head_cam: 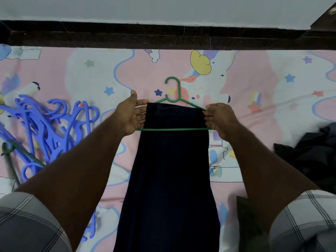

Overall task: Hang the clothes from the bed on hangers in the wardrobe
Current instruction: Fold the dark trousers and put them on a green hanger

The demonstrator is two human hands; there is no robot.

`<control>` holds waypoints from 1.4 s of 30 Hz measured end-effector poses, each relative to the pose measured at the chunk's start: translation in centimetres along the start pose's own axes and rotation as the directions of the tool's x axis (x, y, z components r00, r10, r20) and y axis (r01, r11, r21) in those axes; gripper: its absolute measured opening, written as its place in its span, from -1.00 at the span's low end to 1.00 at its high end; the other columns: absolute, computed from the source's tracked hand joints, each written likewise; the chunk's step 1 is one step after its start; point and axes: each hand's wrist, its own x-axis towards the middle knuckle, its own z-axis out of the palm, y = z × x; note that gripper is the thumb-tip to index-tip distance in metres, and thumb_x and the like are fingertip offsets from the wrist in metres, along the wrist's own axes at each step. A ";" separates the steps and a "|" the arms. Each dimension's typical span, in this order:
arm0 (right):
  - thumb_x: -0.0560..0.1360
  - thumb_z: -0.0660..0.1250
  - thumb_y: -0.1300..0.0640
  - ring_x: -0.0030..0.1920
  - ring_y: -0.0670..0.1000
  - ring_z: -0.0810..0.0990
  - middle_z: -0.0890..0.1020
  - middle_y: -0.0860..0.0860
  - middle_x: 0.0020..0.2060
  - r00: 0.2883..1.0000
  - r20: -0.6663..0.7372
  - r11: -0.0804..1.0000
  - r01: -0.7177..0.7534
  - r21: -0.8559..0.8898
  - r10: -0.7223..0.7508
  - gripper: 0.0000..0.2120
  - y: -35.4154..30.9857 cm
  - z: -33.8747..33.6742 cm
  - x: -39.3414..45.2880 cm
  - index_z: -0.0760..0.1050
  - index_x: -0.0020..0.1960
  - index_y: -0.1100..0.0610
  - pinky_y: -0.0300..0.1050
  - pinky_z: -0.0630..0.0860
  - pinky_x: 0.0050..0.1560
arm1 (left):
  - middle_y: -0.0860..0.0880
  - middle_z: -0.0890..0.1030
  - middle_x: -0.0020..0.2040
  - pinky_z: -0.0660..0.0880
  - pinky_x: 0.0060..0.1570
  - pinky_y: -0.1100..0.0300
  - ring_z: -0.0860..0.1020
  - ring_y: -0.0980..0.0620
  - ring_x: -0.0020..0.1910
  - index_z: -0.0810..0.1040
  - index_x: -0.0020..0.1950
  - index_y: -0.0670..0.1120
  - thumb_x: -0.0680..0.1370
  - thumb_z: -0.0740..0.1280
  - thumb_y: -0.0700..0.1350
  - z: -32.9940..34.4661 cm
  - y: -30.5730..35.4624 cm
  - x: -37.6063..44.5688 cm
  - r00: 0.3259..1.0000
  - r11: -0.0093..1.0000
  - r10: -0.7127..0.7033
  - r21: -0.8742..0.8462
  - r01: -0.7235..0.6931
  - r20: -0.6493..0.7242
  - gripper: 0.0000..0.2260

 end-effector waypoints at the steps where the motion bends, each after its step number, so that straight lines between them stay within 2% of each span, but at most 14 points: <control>1: 0.60 0.20 0.21 -0.17 0.11 0.51 0.56 0.15 -0.16 1.000 0.028 0.998 -0.009 0.059 0.008 -0.88 0.0 0.0 -0.1 0.49 -0.07 0.15 -0.03 0.52 -0.11 | -0.05 0.69 0.13 0.54 0.05 0.02 0.65 -0.07 0.08 0.57 0.25 -0.08 0.63 0.05 0.34 0.0 -0.2 0.0 1.000 1.000 0.002 -0.008 -0.002 0.001 -0.43; 6: 0.62 0.20 0.19 0.03 0.17 0.60 0.61 0.20 0.02 0.997 0.064 0.980 -0.049 0.194 0.037 -0.85 0.8 -0.1 0.2 0.51 0.11 0.18 0.07 0.57 0.10 | -0.06 0.71 0.09 0.57 -0.01 0.02 0.66 -0.07 0.07 0.58 0.21 -0.08 0.63 0.02 0.34 -0.2 -0.7 0.0 1.000 1.000 0.003 -0.019 -0.002 0.005 -0.41; 10: 0.59 0.22 0.19 -0.05 0.10 0.67 0.67 0.13 -0.10 0.999 -0.038 0.960 -0.023 0.279 0.035 -0.83 0.9 -1.0 0.4 0.53 0.08 0.23 -0.02 0.58 0.04 | -0.04 0.71 0.11 0.55 0.14 0.02 0.66 -0.05 0.10 0.58 0.24 -0.07 0.61 0.04 0.38 -0.7 -0.8 0.1 0.998 1.000 0.006 0.019 -0.007 0.067 -0.39; 13: 0.50 0.25 0.02 -0.10 0.14 0.62 0.66 0.12 -0.17 0.978 -0.147 0.970 0.113 -0.215 -0.147 -0.77 1.3 -0.5 1.0 0.53 -0.11 0.19 0.13 0.54 0.00 | -0.04 0.69 0.17 0.53 0.18 0.05 0.65 -0.04 0.17 0.56 0.31 -0.06 0.58 0.08 0.41 -0.9 -1.2 0.1 0.993 0.997 0.006 0.071 -0.015 0.120 -0.36; 15: 0.51 0.21 -0.11 -0.04 0.15 0.60 0.65 0.06 -0.08 0.971 -0.124 0.878 0.124 -0.462 -0.203 -0.69 1.5 0.6 0.8 0.53 -0.01 0.11 0.14 0.55 0.08 | -0.04 0.69 0.16 0.54 0.14 0.07 0.65 -0.04 0.17 0.56 0.32 -0.06 0.58 0.08 0.40 -0.8 -1.4 0.1 0.993 0.997 0.015 0.068 -0.023 0.120 -0.36; 17: 0.48 0.20 -0.21 -0.02 0.16 0.59 0.62 0.03 -0.06 0.981 -0.109 0.913 0.107 -0.394 -0.162 -0.65 1.3 1.4 0.8 0.51 0.01 0.04 0.18 0.56 0.11 | -0.03 0.70 0.15 0.54 0.17 0.05 0.66 -0.03 0.16 0.55 0.32 -0.06 0.59 0.06 0.40 -0.7 -1.4 0.2 0.994 0.998 0.021 0.055 -0.027 0.108 -0.37; 19: 0.47 0.23 -0.18 -0.08 0.15 0.59 0.61 0.05 -0.11 0.992 -0.073 0.983 0.088 -0.162 -0.101 -0.69 1.3 1.3 1.0 0.50 -0.04 0.05 0.20 0.59 0.02 | -0.03 0.70 0.15 0.53 0.21 0.04 0.66 -0.04 0.16 0.55 0.32 -0.06 0.59 0.04 0.40 -0.6 -1.4 0.3 0.994 0.998 0.020 0.051 -0.026 0.106 -0.36; 22: 0.61 0.24 -0.01 -0.10 0.10 0.62 0.67 0.09 -0.09 1.000 0.006 0.983 0.023 0.180 -0.025 -0.77 1.5 0.4 1.0 0.50 0.08 0.15 -0.01 0.55 -0.11 | -0.04 0.70 0.15 0.53 0.21 0.03 0.66 -0.04 0.16 0.55 0.31 -0.07 0.59 0.03 0.41 -0.7 -1.4 0.3 0.995 0.999 0.017 0.043 -0.021 0.095 -0.34; 24: 0.66 0.19 -0.05 -0.07 0.07 0.65 0.69 0.11 -0.04 0.995 0.098 0.959 -0.058 0.276 0.032 -0.68 1.5 -0.4 0.9 0.50 0.15 0.20 -0.04 0.57 -0.10 | -0.05 0.70 0.15 0.52 0.22 0.03 0.65 -0.05 0.17 0.56 0.31 -0.08 0.58 0.00 0.43 -0.8 -1.4 0.3 0.996 0.999 0.011 0.031 -0.013 0.088 -0.30; 29: 0.63 0.13 -0.21 0.07 0.16 0.62 0.66 0.18 0.17 0.953 0.290 0.969 -0.150 0.196 0.089 -0.45 0.6 -1.4 1.4 0.50 0.32 0.21 0.15 0.48 0.20 | -0.07 0.66 0.23 0.39 0.40 -0.03 0.59 -0.09 0.27 0.53 0.37 -0.11 0.55 -0.10 0.47 -1.5 -1.4 0.8 0.993 1.000 -0.018 -0.001 0.019 0.116 -0.19; 32: 0.63 0.18 -0.17 0.06 0.09 0.63 0.67 0.10 0.11 0.930 0.363 0.983 -0.114 0.146 0.054 -0.53 0.6 -1.8 1.1 0.53 0.30 0.17 0.10 0.51 0.18 | -0.09 0.65 0.25 0.34 0.44 -0.06 0.57 -0.11 0.30 0.51 0.40 -0.12 0.55 -0.12 0.47 -1.9 -1.6 1.1 0.988 0.999 -0.028 -0.026 0.032 0.150 -0.17; 34: 0.63 0.24 0.00 0.07 0.05 0.62 0.66 0.03 0.07 0.918 0.397 0.994 -0.032 0.107 -0.014 -0.68 1.0 -2.1 0.9 0.53 0.29 0.15 0.05 0.53 0.16 | -0.09 0.65 0.26 0.32 0.45 -0.06 0.56 -0.11 0.31 0.51 0.40 -0.12 0.55 -0.12 0.47 -2.1 -1.6 1.2 0.984 0.999 -0.026 -0.033 0.033 0.177 -0.17; 38: 0.48 0.44 0.32 0.17 0.01 0.65 0.65 0.01 0.20 0.914 0.388 0.992 0.123 0.011 -0.118 -0.57 1.9 -1.6 1.0 0.53 0.31 0.10 -0.02 0.57 0.20 | -0.05 0.67 0.21 0.45 0.30 0.02 0.62 -0.05 0.23 0.56 0.33 -0.09 0.62 0.00 0.37 -2.1 -1.6 0.5 0.979 1.000 0.002 0.012 -0.005 0.206 -0.35; 42: 0.48 0.44 0.35 0.07 -0.04 0.66 0.70 0.02 0.04 0.923 0.262 0.952 0.303 -0.050 -0.281 -0.65 1.8 -0.9 0.1 0.58 0.26 0.20 -0.25 0.59 0.10 | -0.01 0.70 0.10 0.51 0.24 0.01 0.64 -0.02 0.13 0.62 0.18 -0.07 0.64 0.32 -0.11 -1.7 -2.5 -0.4 0.957 0.955 0.169 0.201 -0.218 0.237 -0.84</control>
